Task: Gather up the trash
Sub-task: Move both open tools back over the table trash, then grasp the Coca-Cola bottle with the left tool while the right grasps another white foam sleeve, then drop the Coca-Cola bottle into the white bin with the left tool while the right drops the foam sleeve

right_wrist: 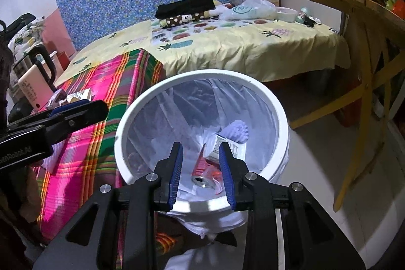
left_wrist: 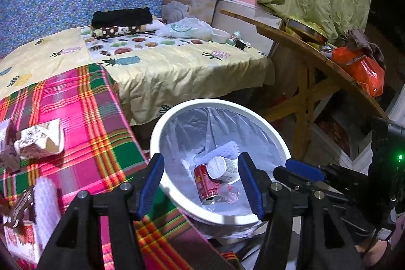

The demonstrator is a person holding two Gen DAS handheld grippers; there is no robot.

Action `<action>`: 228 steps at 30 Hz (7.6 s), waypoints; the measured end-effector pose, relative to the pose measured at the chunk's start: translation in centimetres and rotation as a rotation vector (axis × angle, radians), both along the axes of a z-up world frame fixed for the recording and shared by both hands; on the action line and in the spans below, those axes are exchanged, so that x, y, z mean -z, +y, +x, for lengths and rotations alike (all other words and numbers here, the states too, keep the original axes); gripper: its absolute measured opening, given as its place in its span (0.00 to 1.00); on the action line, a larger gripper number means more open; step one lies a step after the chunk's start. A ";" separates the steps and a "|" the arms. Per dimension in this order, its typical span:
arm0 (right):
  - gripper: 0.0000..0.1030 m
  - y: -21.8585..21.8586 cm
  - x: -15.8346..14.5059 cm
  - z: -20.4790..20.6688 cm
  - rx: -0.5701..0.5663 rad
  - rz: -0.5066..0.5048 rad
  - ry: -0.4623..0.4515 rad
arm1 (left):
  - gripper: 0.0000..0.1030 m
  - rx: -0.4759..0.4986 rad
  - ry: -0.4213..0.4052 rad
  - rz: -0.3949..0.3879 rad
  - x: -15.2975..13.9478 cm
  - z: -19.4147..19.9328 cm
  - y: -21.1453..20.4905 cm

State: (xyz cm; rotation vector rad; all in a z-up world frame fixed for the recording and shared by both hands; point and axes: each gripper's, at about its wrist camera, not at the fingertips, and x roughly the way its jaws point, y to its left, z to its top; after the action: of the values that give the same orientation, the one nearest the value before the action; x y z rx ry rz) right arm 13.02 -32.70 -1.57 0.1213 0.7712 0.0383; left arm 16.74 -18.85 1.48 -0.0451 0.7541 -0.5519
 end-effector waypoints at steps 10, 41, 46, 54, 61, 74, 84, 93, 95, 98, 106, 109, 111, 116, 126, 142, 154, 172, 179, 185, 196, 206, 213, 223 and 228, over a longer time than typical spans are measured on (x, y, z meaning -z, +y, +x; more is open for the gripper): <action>0.30 1.4 -1.1 -1.0 -0.043 0.007 -0.038 | 0.61 -0.080 -0.013 0.006 -0.5 -2.0 3.2; 0.30 10.1 -1.9 -3.1 -0.283 0.022 -0.043 | 0.61 -0.411 -0.072 0.121 -0.3 -9.7 13.8; 0.30 11.8 -1.6 -3.1 -0.331 0.020 -0.022 | 0.61 -0.462 -0.073 0.125 -0.3 -10.6 15.6; 0.30 14.6 -1.8 -2.8 -0.392 0.017 -0.014 | 0.61 -0.536 -0.074 0.133 -0.3 -11.2 18.2; 0.30 16.5 -1.7 -2.2 -0.426 0.011 0.002 | 0.61 -0.577 -0.066 0.128 0.0 -11.1 20.3; 0.30 19.3 -0.9 0.1 -0.455 0.040 0.033 | 0.61 -0.662 -0.024 0.111 1.1 -9.7 24.9; 0.30 20.2 0.5 2.4 -0.439 0.068 0.077 | 0.68 -0.702 0.029 0.067 2.2 -7.5 27.0; 0.30 20.7 2.1 3.2 -0.459 0.078 0.137 | 0.71 -0.710 0.106 0.010 3.4 -5.2 26.3; 0.30 20.6 2.1 3.4 -0.454 0.078 0.135 | 0.72 -0.716 0.113 0.012 3.5 -4.8 26.1; 0.30 20.4 2.2 3.8 -0.440 0.079 0.137 | 0.73 -0.721 0.125 0.028 3.8 -4.2 25.7; 0.30 20.3 2.4 4.4 -0.421 0.062 0.132 | 0.74 -0.722 0.131 0.101 4.5 -3.5 24.9; 0.30 19.7 2.5 4.4 -0.413 0.058 0.134 | 0.73 -0.716 0.119 0.114 4.6 -3.7 25.0; 0.30 19.3 2.5 4.5 -0.407 0.059 0.134 | 0.73 -0.710 0.113 0.126 4.6 -3.8 24.9; 0.27 18.7 2.0 4.3 -0.403 0.048 0.115 | 0.69 -0.713 0.097 0.155 4.4 -4.0 24.6; 0.25 18.2 1.8 3.9 -0.405 0.040 0.106 | 0.69 -0.718 0.076 0.185 4.1 -4.6 24.4; 0.16 17.6 0.7 2.5 -0.409 0.032 0.072 | 0.68 -0.720 0.005 0.187 1.9 -6.4 23.9; 0.25 17.0 0.8 2.6 -0.397 0.066 0.072 | 0.69 -0.692 -0.005 0.168 1.3 -7.8 23.6; 0.13 16.8 1.5 2.7 -0.431 0.072 0.112 | 0.69 -0.644 -0.040 0.136 -0.2 -8.4 22.5; 0.12 16.0 0.6 2.1 -0.412 0.090 0.080 | 0.69 -0.639 -0.052 0.133 -0.7 -8.7 22.1; 0.12 15.3 -0.1 1.8 -0.399 0.100 0.058 | 0.69 -0.607 -0.066 0.129 -1.3 -8.6 21.1; 0.12 12.2 -1.1 1.1 -0.328 0.115 0.019 | 0.68 -0.481 -0.066 0.104 -1.6 -7.2 17.3; 0.12 5.8 -1.3 0.3 -0.160 0.112 -0.014 | 0.68 -0.289 -0.062 0.093 -1.3 -4.5 10.1; 0.12 2.2 -0.7 0.1 -0.060 0.111 -0.006 | 0.68 -0.159 -0.048 0.080 -0.7 -2.7 4.9; 0.12 0.2 0.5 0.5 -0.021 0.127 0.030 | 0.69 -0.029 0.021 0.065 1.4 -1.1 0.5; 0.12 -0.4 1.2 0.8 -0.025 0.146 0.062 | 0.69 0.010 0.061 0.056 2.2 -0.1 -0.5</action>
State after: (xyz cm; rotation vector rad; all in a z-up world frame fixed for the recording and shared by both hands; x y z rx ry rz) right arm 13.84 -33.14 -2.72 0.2527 0.8316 0.1155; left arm 16.61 -19.34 -0.74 -0.0067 0.8294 -0.5410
